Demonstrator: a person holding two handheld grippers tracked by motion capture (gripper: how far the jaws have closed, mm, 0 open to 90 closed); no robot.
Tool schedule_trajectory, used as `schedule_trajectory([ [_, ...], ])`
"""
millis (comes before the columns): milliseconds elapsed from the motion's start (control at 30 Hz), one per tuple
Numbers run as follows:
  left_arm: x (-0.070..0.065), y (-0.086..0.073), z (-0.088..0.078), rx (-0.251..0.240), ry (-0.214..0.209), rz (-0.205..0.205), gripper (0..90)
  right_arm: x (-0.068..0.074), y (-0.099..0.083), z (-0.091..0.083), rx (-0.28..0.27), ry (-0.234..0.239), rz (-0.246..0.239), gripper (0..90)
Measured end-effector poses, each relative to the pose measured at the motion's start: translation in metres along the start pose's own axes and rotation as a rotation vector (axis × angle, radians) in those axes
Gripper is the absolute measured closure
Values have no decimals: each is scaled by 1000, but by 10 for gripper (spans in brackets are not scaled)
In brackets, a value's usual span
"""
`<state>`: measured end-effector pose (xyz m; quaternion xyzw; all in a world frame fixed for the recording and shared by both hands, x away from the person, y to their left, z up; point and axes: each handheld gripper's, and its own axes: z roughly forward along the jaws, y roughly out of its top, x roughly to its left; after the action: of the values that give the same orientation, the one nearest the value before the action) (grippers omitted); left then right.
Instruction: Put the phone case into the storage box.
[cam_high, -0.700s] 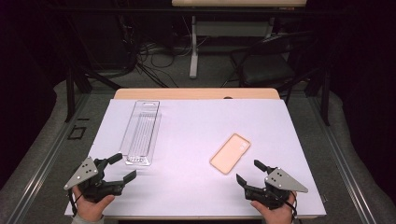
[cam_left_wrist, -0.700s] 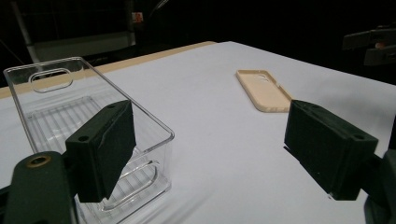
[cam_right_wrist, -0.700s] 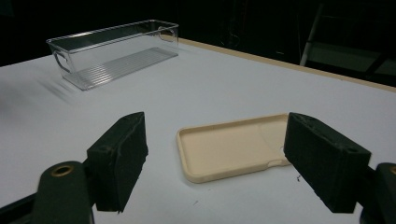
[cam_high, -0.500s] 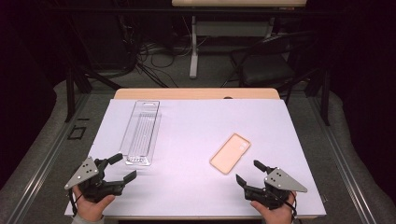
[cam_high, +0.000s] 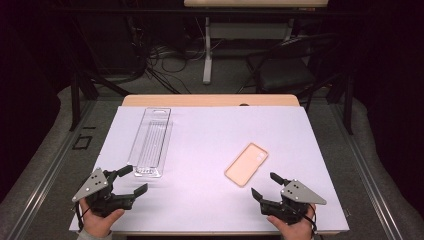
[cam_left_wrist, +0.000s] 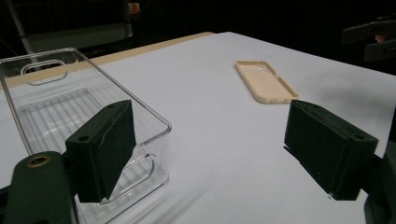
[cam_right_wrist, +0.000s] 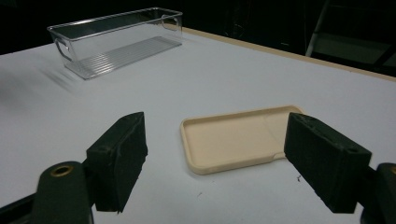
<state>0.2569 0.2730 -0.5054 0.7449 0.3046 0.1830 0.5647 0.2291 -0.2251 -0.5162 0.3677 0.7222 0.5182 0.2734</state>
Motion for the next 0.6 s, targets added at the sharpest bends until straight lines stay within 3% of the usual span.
schedule_trajectory([
  [367,-4,-2,11,80,-27,11,166,6,-2,9,75,67,-29,206],
  [600,-7,-2,19,146,-42,11,164,8,-4,16,130,80,-23,161],
])
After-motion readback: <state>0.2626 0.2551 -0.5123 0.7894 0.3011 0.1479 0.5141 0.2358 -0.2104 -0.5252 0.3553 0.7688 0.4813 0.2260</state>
